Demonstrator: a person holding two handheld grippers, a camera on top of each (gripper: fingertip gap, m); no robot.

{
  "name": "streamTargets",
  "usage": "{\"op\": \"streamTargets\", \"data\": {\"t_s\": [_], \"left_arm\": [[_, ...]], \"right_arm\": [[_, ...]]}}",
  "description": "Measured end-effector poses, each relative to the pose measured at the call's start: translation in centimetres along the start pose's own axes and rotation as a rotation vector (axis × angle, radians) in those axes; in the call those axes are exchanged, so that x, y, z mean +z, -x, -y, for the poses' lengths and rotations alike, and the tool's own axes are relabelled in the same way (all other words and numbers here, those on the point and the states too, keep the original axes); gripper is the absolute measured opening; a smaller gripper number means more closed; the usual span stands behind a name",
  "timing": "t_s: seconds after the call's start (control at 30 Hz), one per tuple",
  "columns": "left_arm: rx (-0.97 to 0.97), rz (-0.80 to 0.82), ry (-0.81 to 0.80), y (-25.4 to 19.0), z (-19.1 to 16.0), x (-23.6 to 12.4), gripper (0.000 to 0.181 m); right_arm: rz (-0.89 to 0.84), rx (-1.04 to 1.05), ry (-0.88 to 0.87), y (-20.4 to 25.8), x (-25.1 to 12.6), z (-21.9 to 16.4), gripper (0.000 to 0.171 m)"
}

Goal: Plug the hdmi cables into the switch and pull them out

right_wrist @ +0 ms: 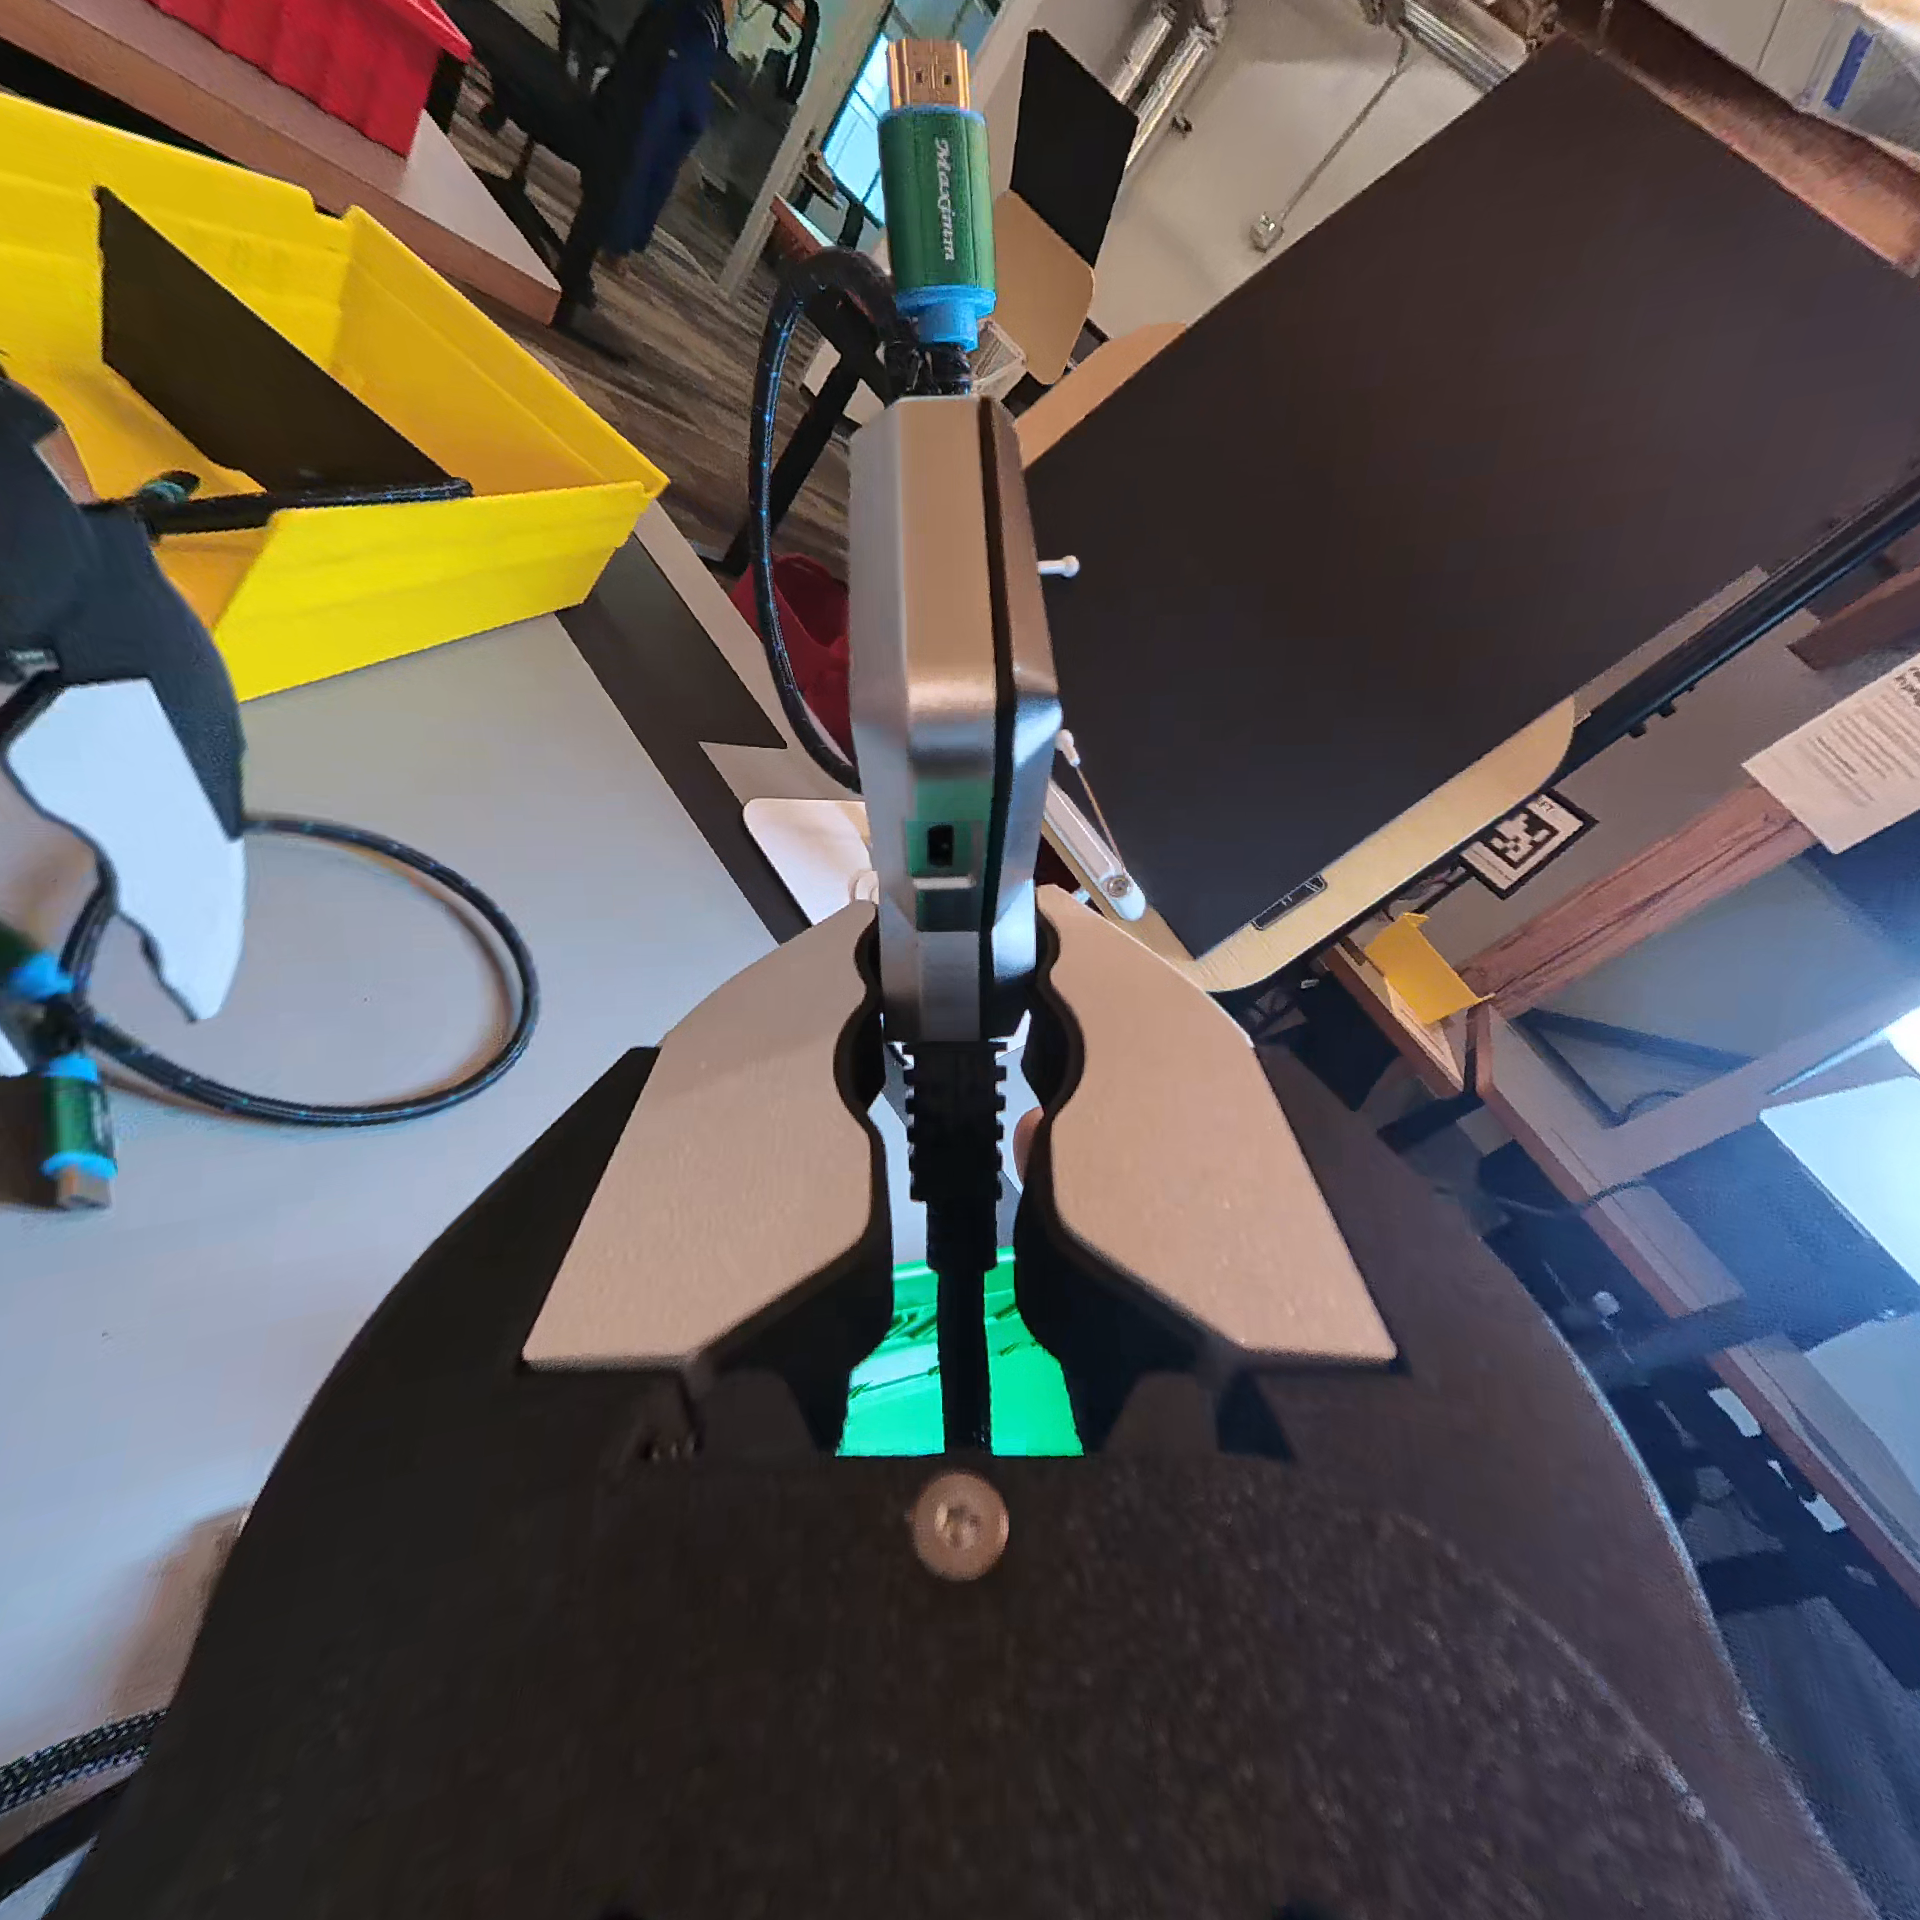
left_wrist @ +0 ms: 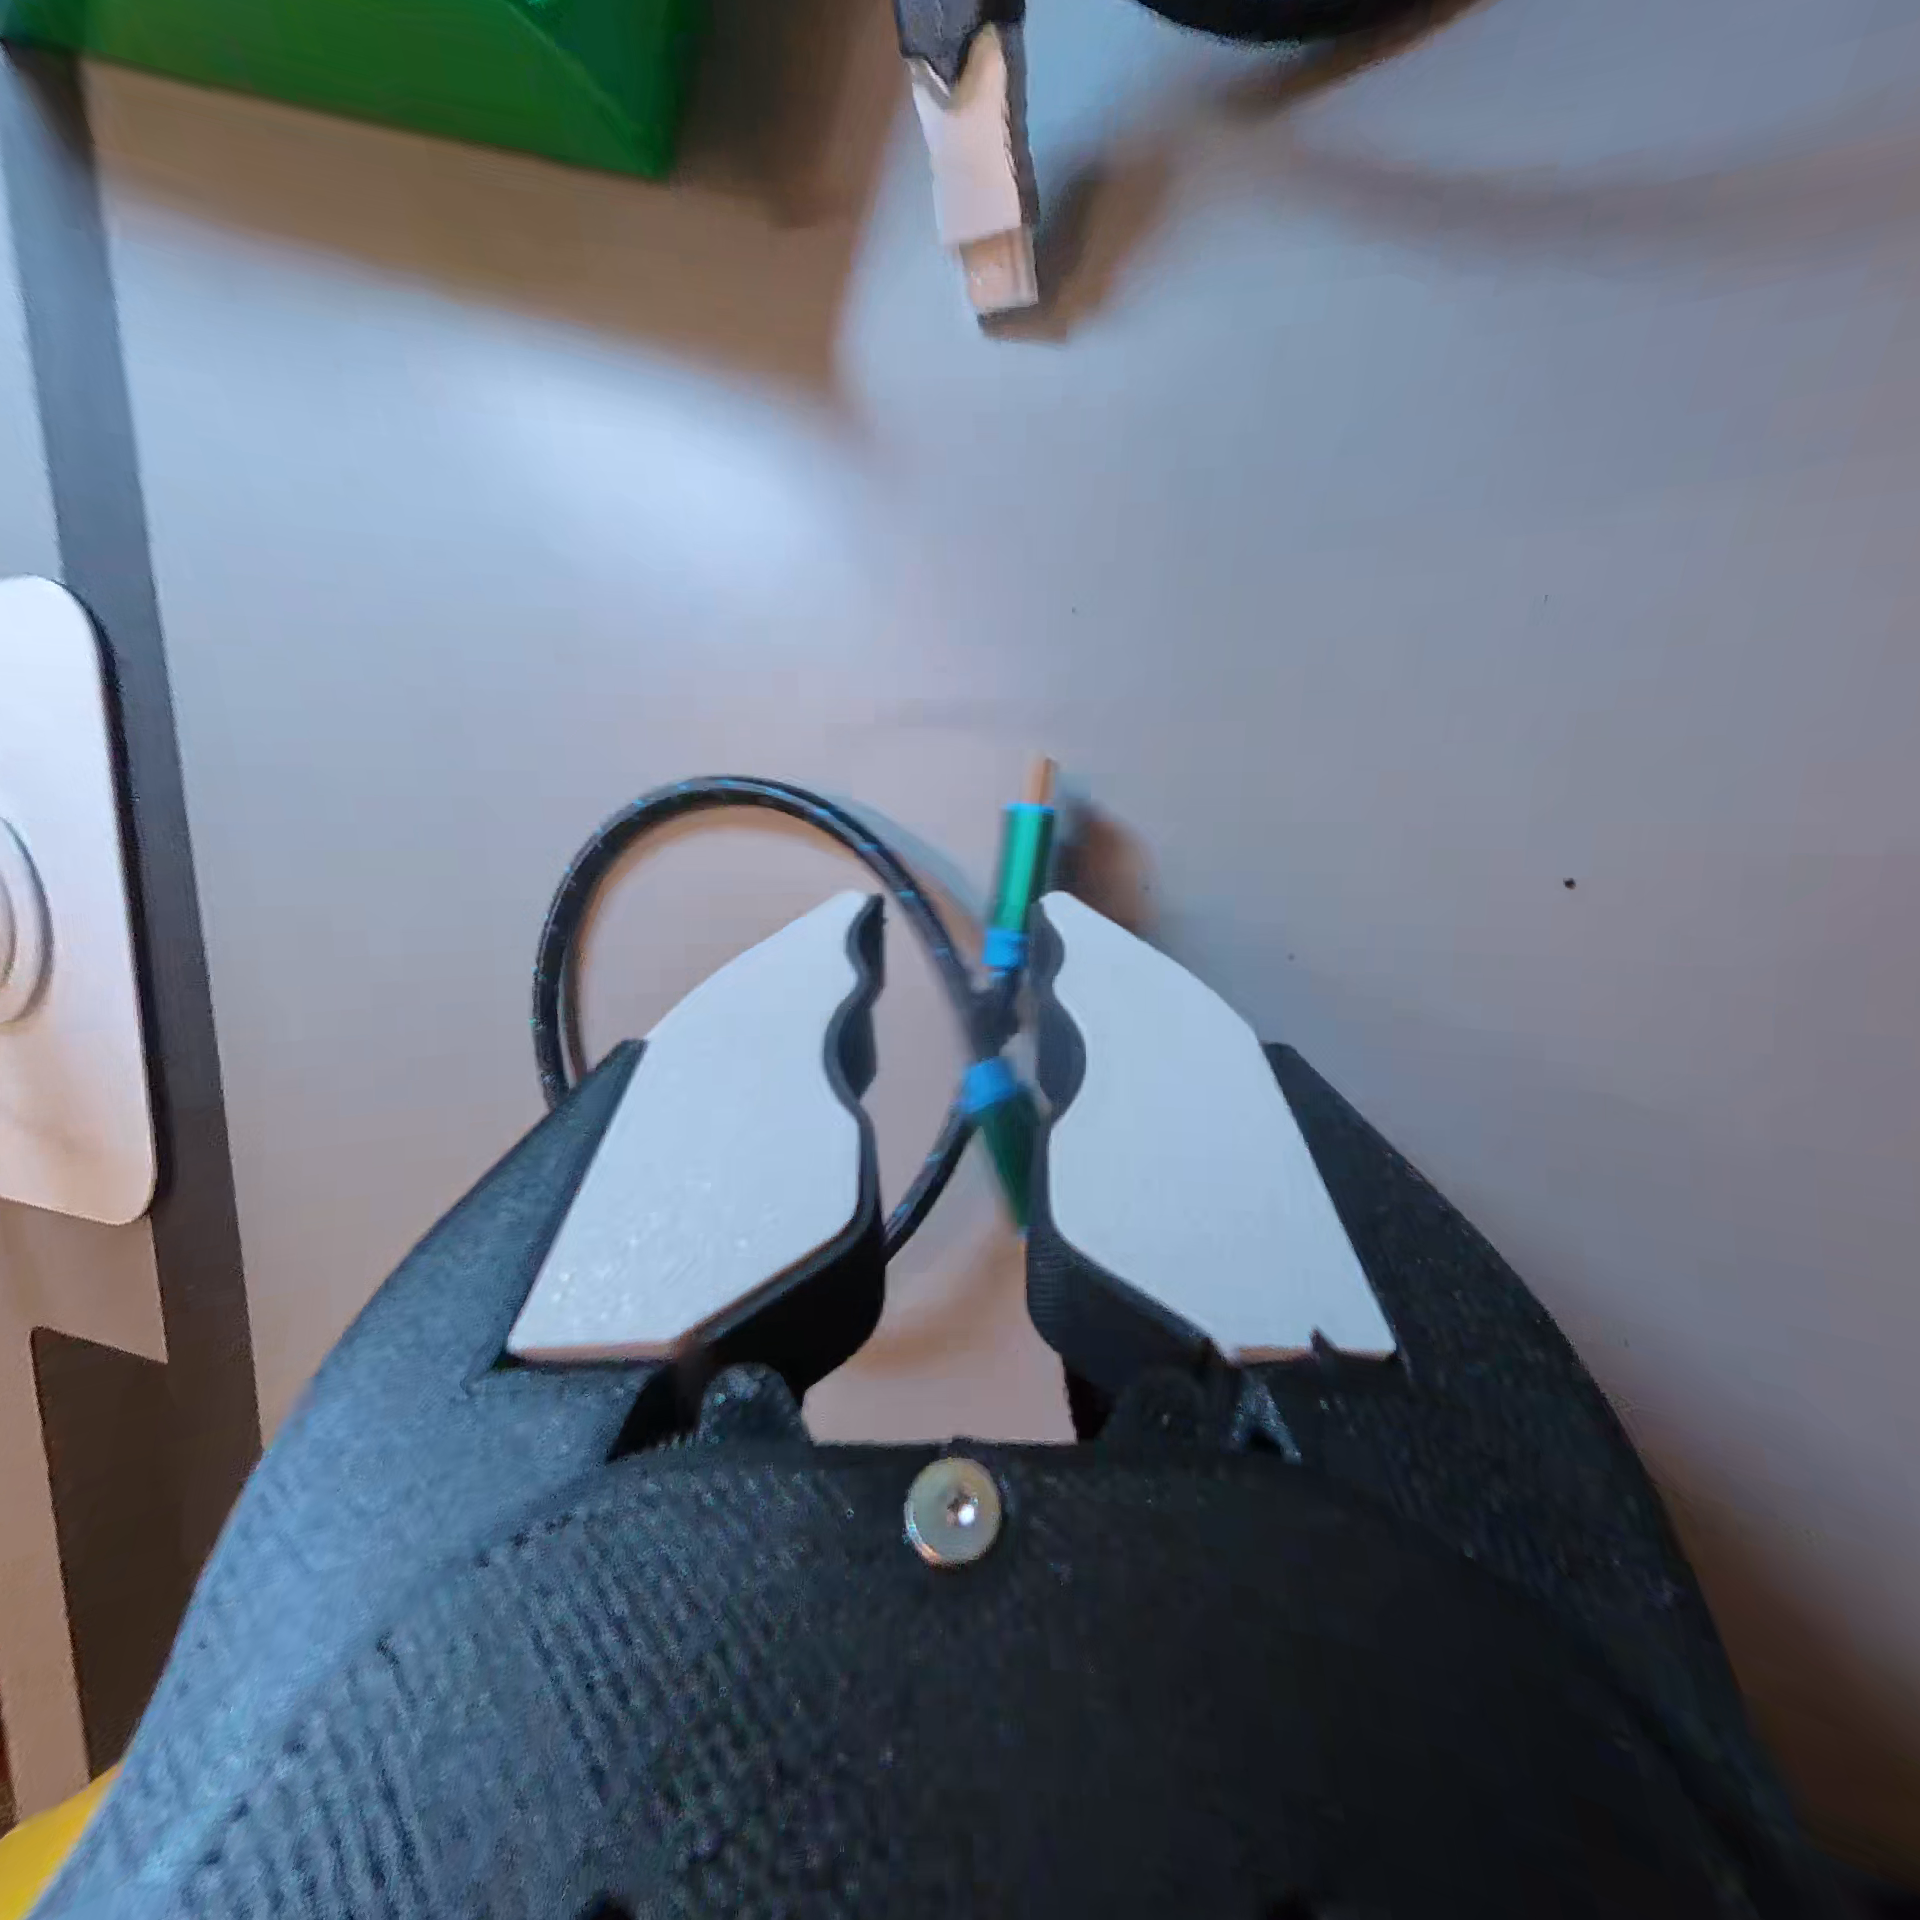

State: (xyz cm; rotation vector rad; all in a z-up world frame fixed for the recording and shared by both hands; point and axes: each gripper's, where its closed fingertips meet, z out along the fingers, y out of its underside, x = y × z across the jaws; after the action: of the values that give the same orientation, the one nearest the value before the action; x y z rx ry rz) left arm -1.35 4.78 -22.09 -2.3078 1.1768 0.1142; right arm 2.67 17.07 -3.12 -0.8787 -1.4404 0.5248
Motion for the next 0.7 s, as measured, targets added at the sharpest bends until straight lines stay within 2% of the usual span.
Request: {"op": "streamTargets", "data": {"t_s": [0.1,0.23,0.4,0.47,0.6,0.7], "left_arm": [[-0.051,-0.036,-0.064,0.5,-0.1,-0.9,0.044],[-0.042,-0.165,-0.004,-0.8,-3.0,-0.3,0.049],[-0.087,-0.219,0.008,-1.3,-3.5,1.8,0.041],[-0.095,-0.226,-0.033,-1.3,-3.0,2.1,0.032],[-0.098,-0.176,-0.071,-0.6,-2.3,2.8,0.014],[-0.111,-0.083,-0.062,1.2,-2.4,2.5,0.011]], "right_arm": [[0.0,0.027,-0.01,-0.3,-0.1,-0.1,0.023],[0.007,0.041,-0.009,-0.1,0.0,-0.2,0.023],[0.014,0.029,-0.001,0.2,0.2,-0.2,0.023],[0.014,0.031,0.0,0.2,0.2,-0.3,0.023],[0.017,0.037,0.0,0.2,0.2,-0.4,0.023],[0.015,0.017,0.009,0.4,0.3,-0.6,0.023]]}}
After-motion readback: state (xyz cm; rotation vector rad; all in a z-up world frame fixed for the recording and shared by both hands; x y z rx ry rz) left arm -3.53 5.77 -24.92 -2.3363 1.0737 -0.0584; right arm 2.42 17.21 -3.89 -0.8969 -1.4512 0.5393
